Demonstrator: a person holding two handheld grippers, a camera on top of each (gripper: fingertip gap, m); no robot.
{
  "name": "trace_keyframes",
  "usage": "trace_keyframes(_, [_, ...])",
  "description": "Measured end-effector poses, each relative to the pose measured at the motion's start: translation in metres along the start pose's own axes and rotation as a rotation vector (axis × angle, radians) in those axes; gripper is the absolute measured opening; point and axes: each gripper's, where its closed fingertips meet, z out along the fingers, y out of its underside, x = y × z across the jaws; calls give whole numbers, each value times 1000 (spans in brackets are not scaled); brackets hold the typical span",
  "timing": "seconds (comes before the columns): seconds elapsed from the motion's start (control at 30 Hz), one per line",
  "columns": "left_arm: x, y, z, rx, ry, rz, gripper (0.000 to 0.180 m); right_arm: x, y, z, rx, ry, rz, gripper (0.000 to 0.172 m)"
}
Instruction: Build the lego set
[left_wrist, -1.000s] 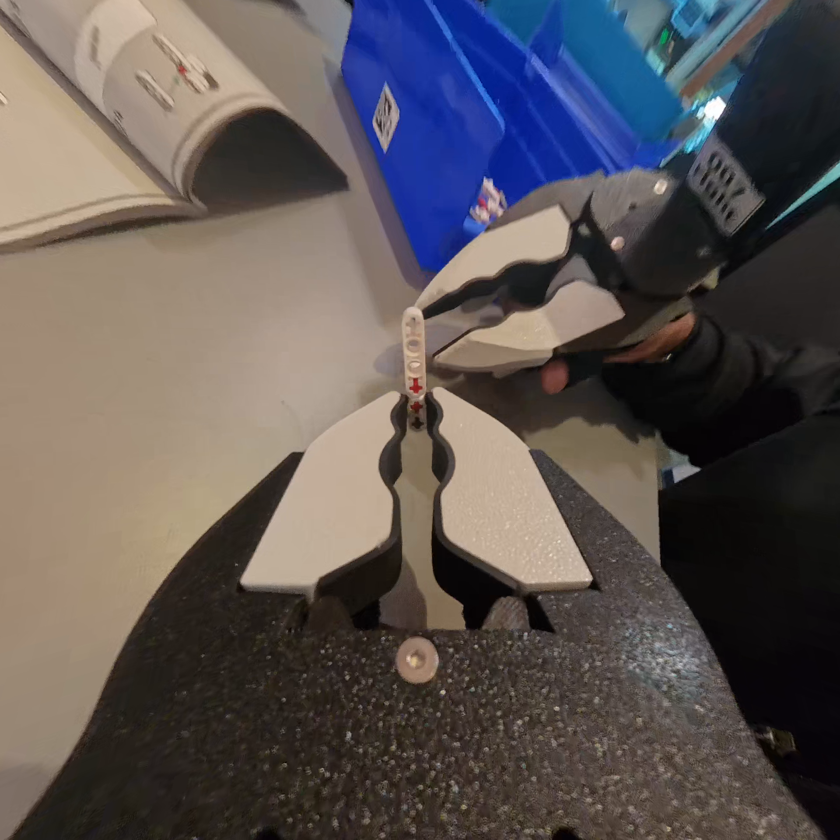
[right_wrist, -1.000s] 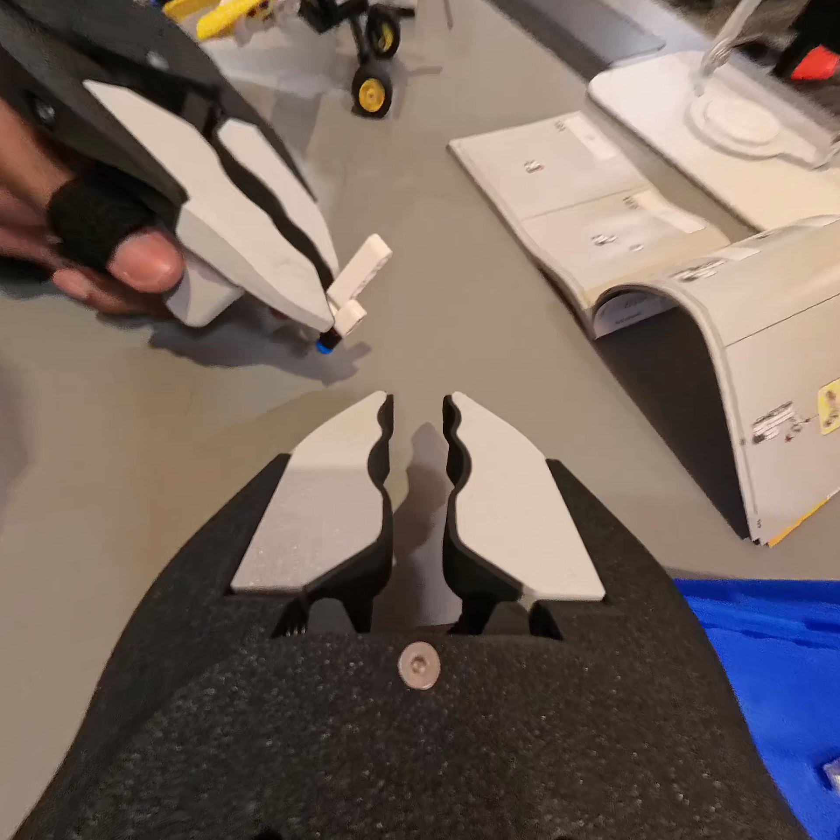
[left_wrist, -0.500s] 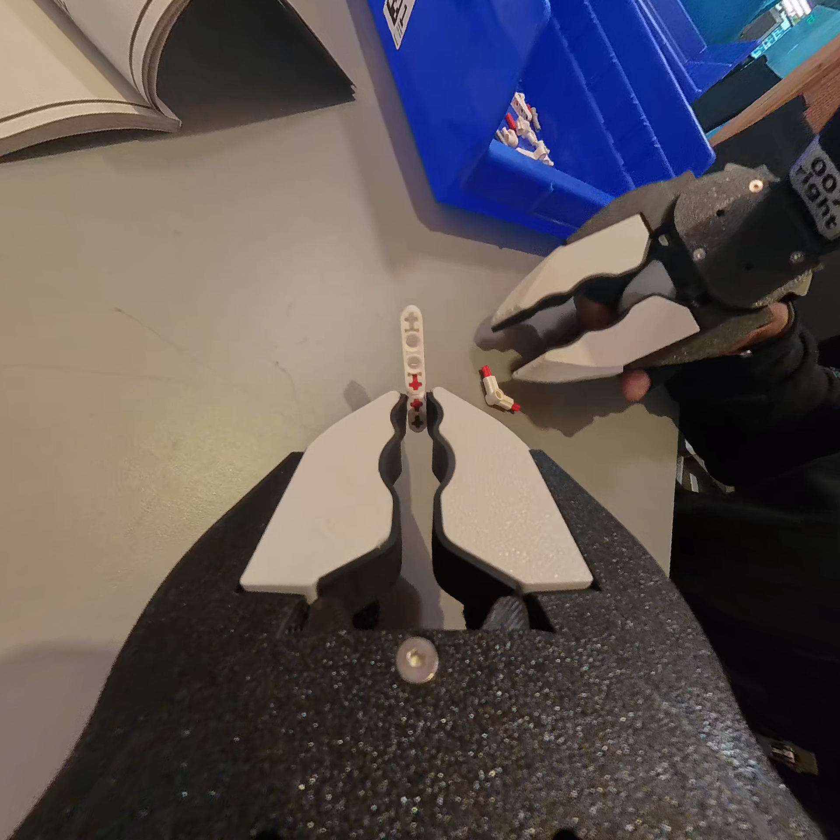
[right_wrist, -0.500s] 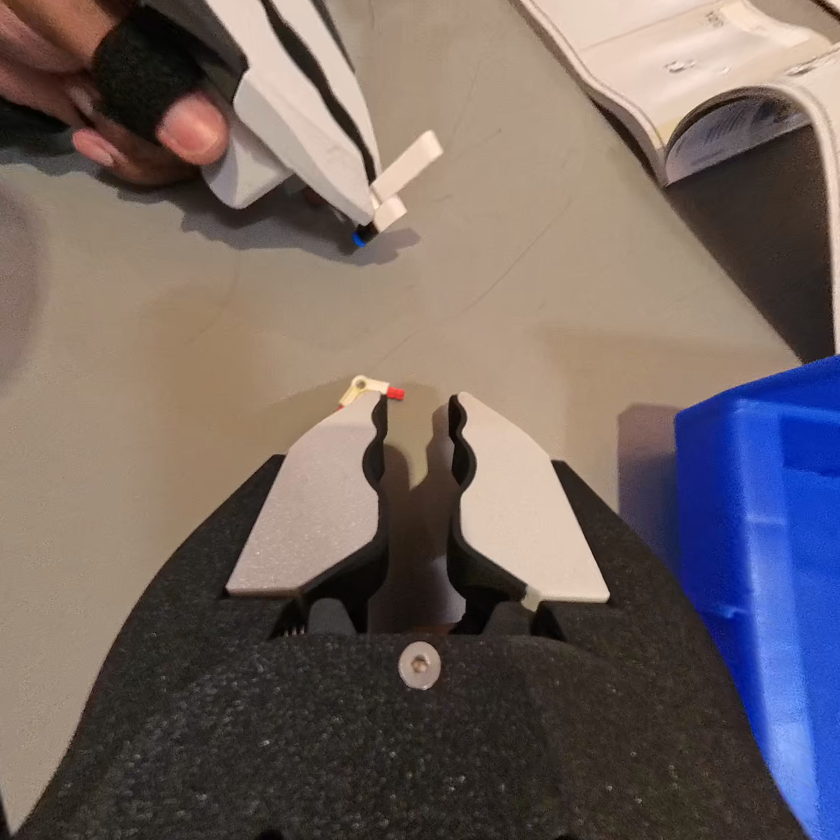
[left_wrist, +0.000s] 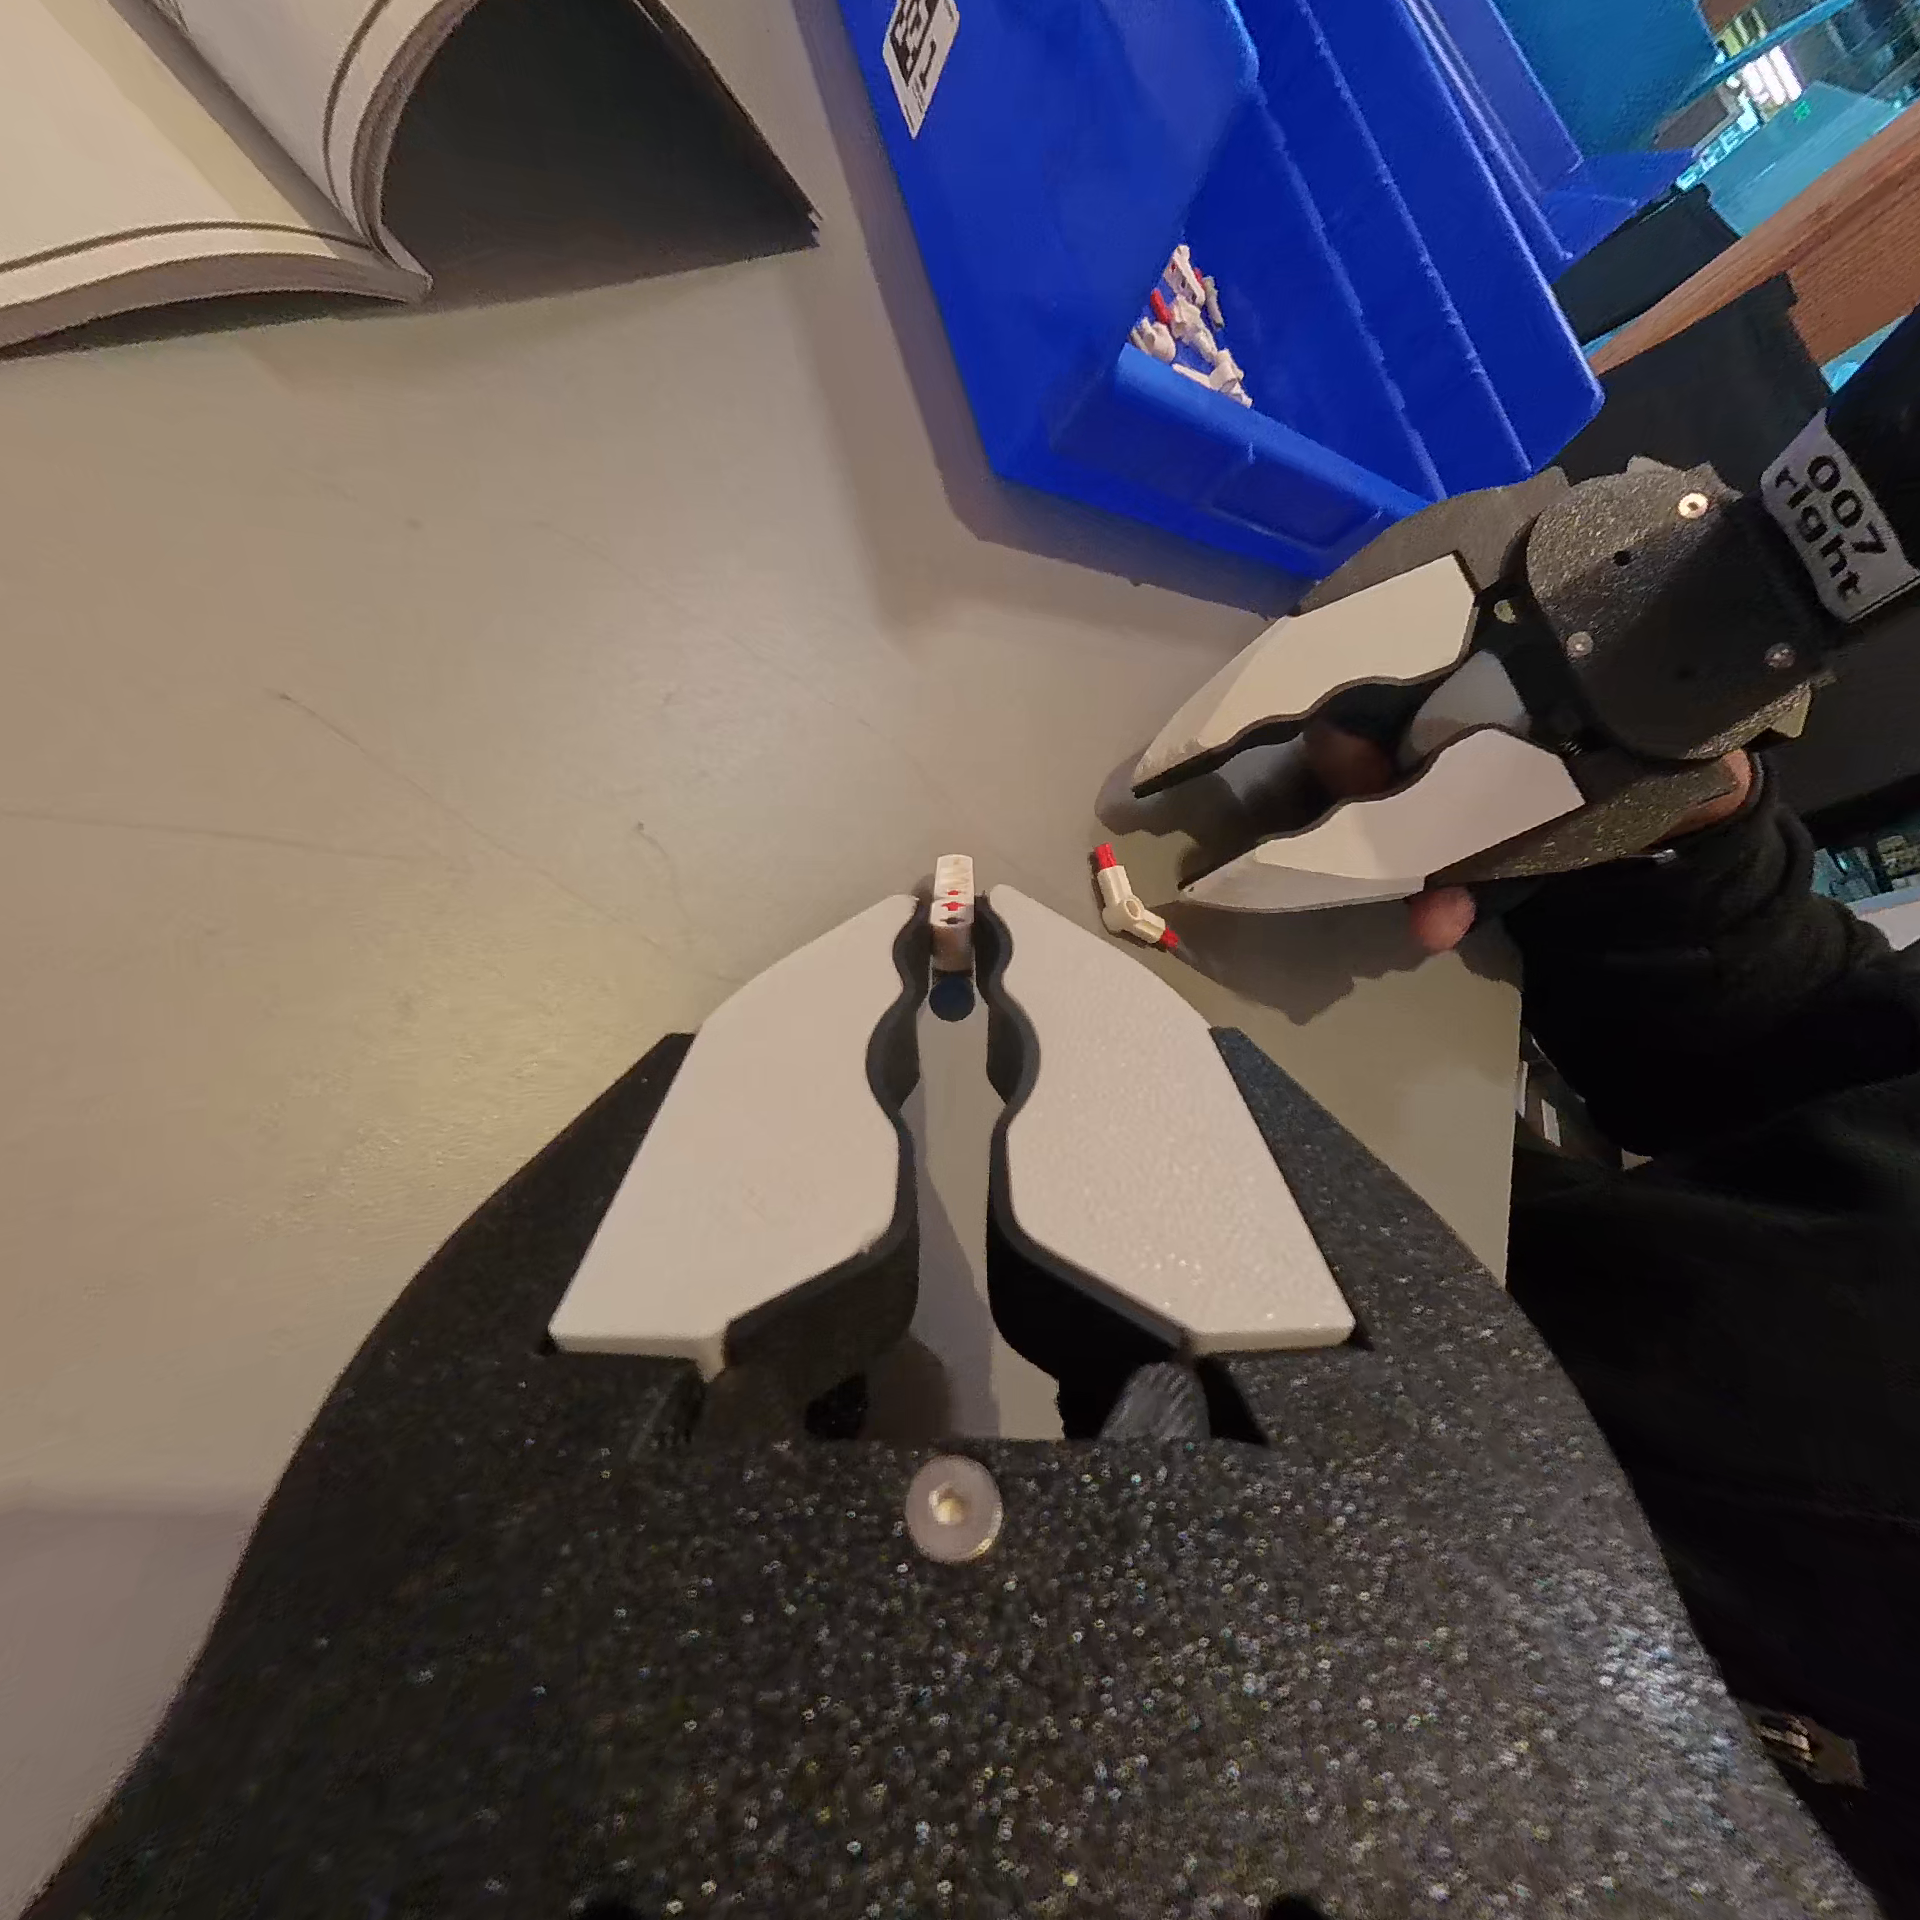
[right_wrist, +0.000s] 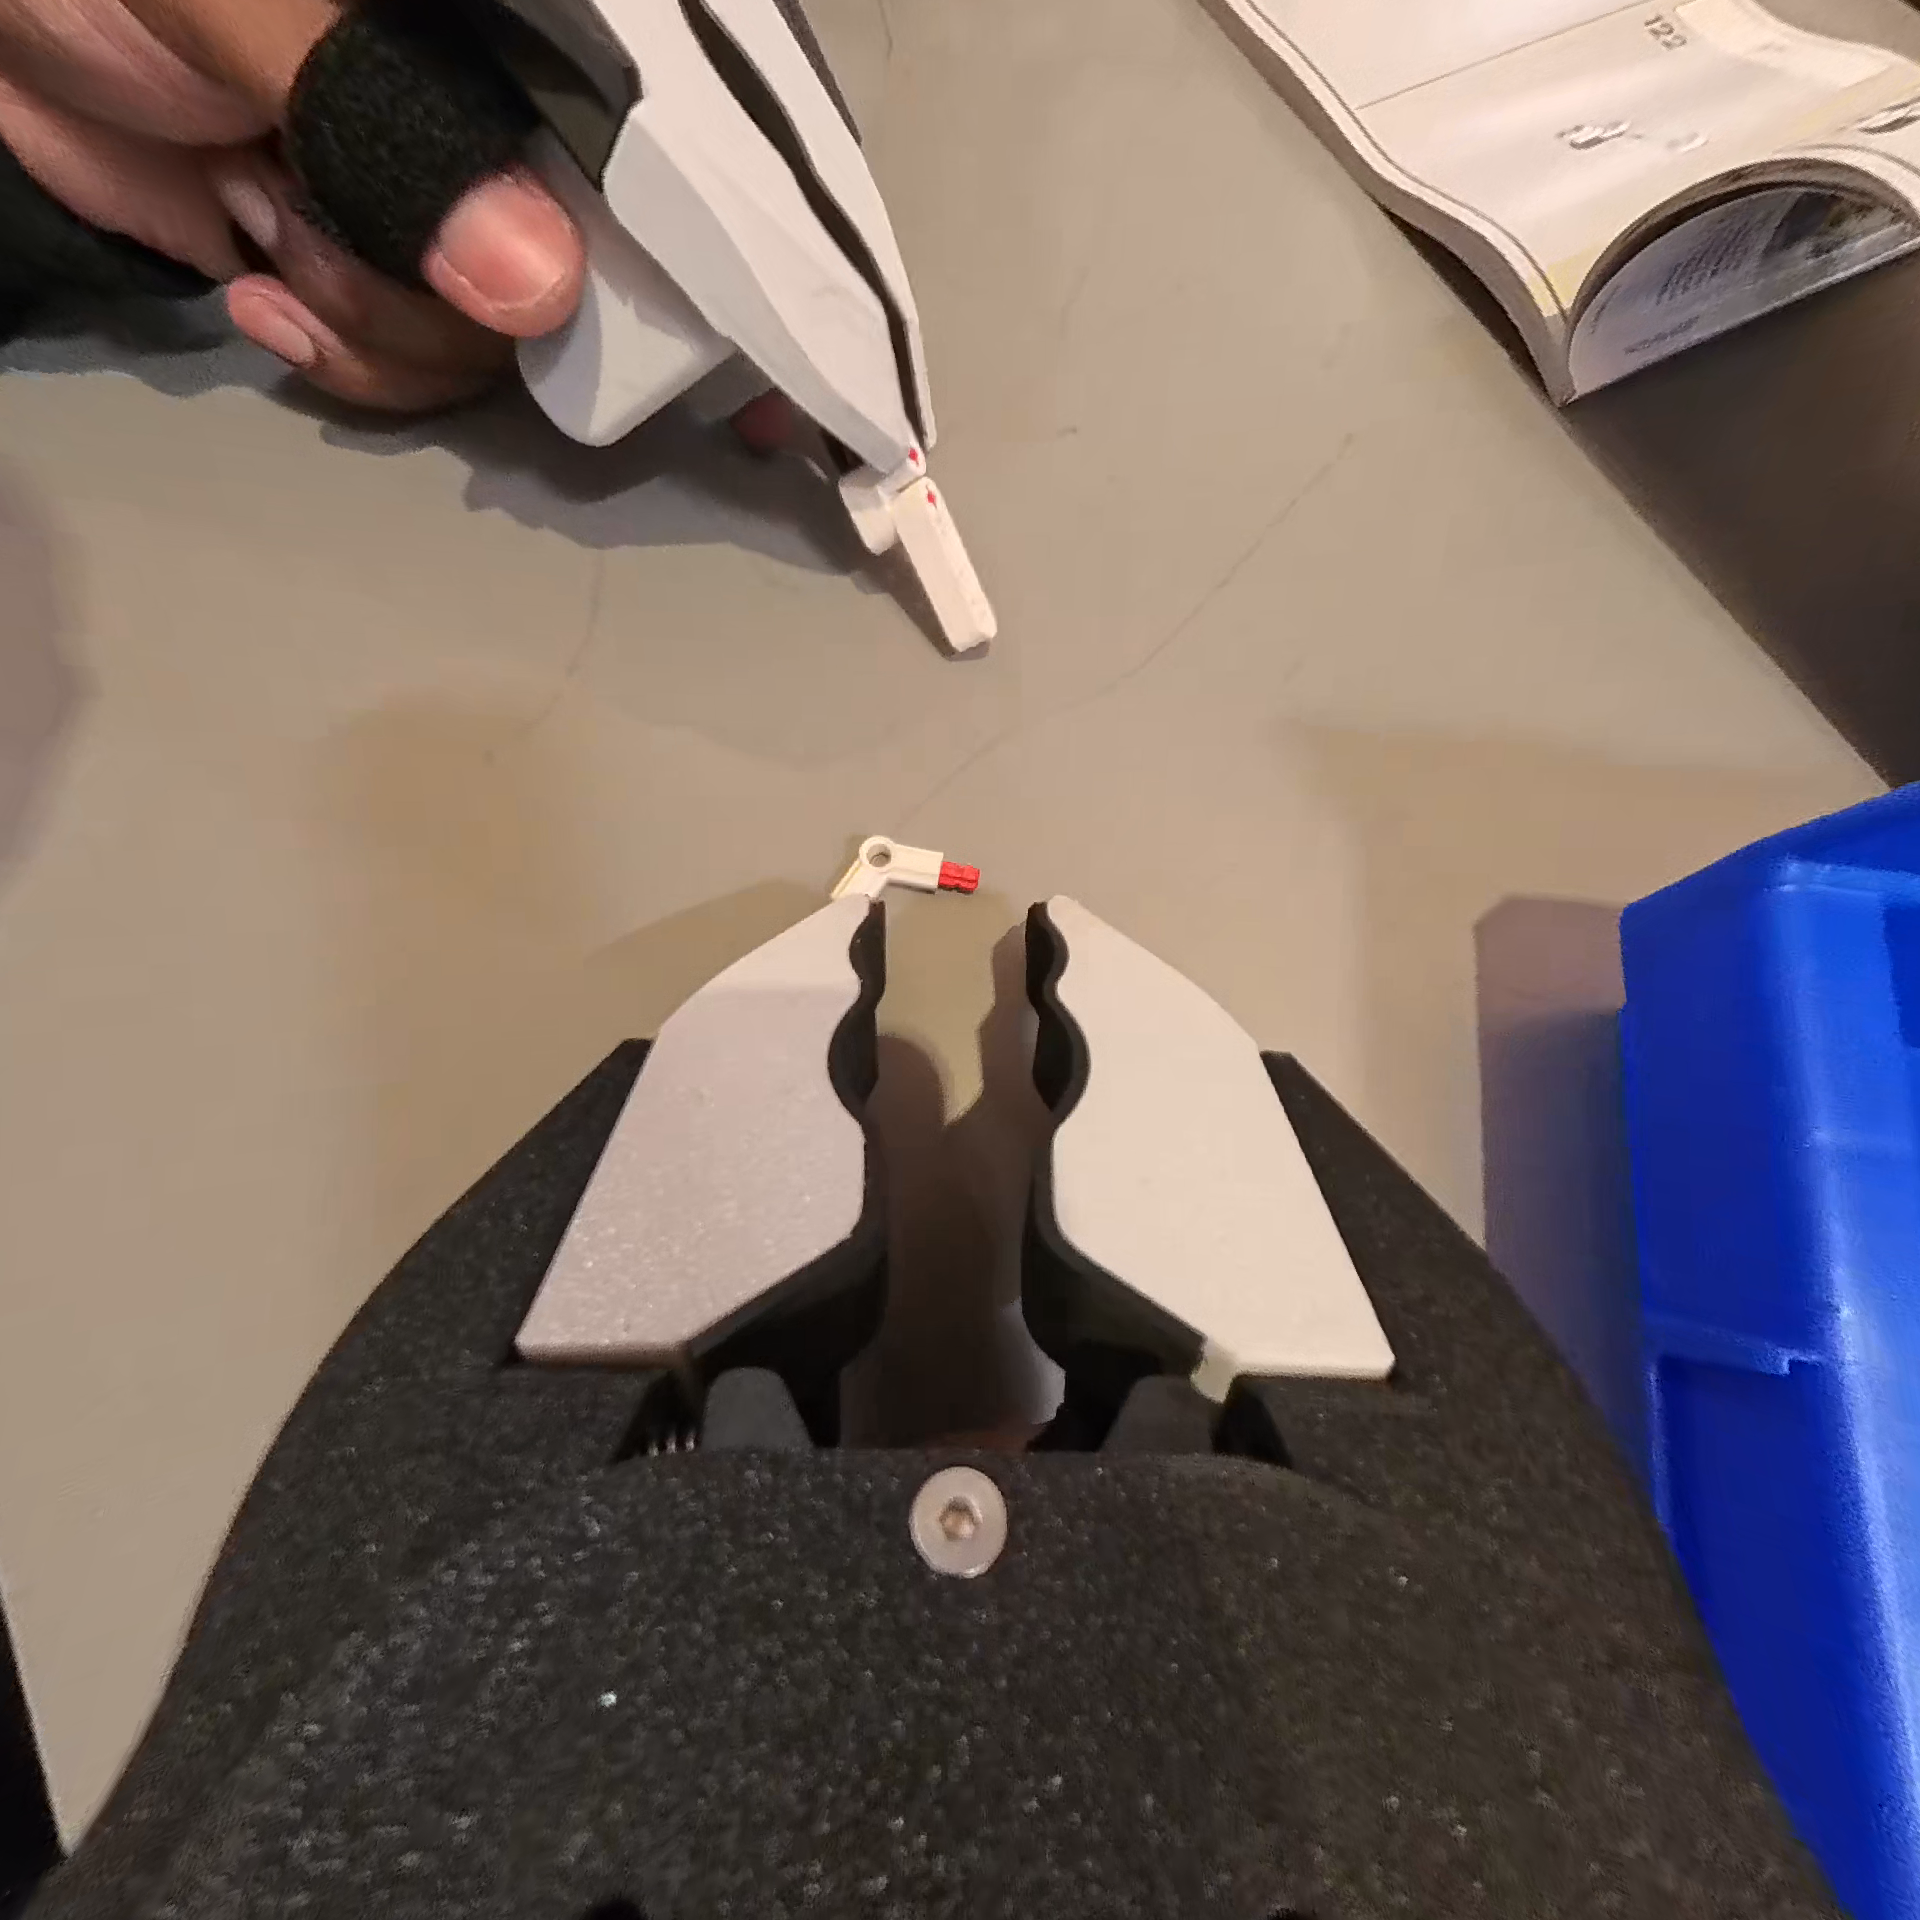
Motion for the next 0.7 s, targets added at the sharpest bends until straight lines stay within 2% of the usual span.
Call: trace_keyframes(0.7, [-2, -5, -4, 41, 19, -56, 8, -8, 2, 2, -3, -28, -60, 30])
